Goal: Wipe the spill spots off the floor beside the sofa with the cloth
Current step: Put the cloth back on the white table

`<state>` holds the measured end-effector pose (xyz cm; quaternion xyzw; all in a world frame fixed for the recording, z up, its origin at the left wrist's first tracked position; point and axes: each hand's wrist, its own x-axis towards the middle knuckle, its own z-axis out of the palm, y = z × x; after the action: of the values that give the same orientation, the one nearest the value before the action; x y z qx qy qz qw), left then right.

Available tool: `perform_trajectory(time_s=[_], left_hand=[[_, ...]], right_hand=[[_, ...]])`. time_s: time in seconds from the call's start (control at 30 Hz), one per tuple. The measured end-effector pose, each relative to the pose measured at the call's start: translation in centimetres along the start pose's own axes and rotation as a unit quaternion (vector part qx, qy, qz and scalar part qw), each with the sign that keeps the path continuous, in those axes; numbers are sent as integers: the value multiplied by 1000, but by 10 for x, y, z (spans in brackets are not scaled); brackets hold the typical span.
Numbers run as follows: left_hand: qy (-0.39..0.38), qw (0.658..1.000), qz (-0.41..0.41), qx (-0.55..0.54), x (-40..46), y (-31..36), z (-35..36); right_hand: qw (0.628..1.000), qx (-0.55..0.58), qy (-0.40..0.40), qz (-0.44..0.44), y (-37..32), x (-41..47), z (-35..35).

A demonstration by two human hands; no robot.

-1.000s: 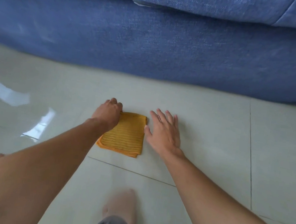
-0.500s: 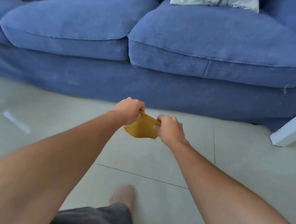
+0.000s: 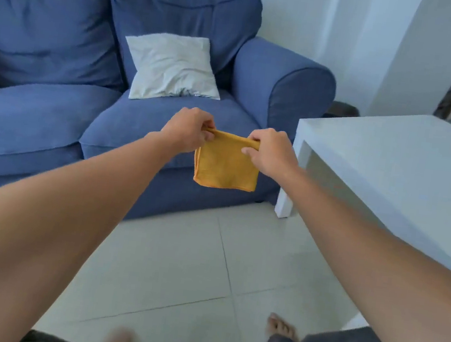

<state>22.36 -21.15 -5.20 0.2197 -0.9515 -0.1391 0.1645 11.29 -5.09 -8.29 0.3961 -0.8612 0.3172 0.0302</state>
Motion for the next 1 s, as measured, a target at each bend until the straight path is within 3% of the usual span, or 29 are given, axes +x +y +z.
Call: perform_trajectory(time_s=[0.17,0.37,0.53,0.63,0.83,1.0], left_hand=[[4,992,98,-74,28,114,9],[-63,966,202,-146,44,234,38],[-193,924,211,-255,49,305,78],[-220,911,195,-289,56,332,116],[-168,949,133,-231,59,362,186],[-170,955,218,-109,36,363,210]], right_hand=[[995,-21,60,75,64,-31,-106],[986,-4,85,144,136,-97,-207],[972,70,76,213,190,-141,-257],[955,96,93,265,226,-148,-261],[925,36,177,336,281,-138,-229],[914,52,276,292,271,-154,-231]])
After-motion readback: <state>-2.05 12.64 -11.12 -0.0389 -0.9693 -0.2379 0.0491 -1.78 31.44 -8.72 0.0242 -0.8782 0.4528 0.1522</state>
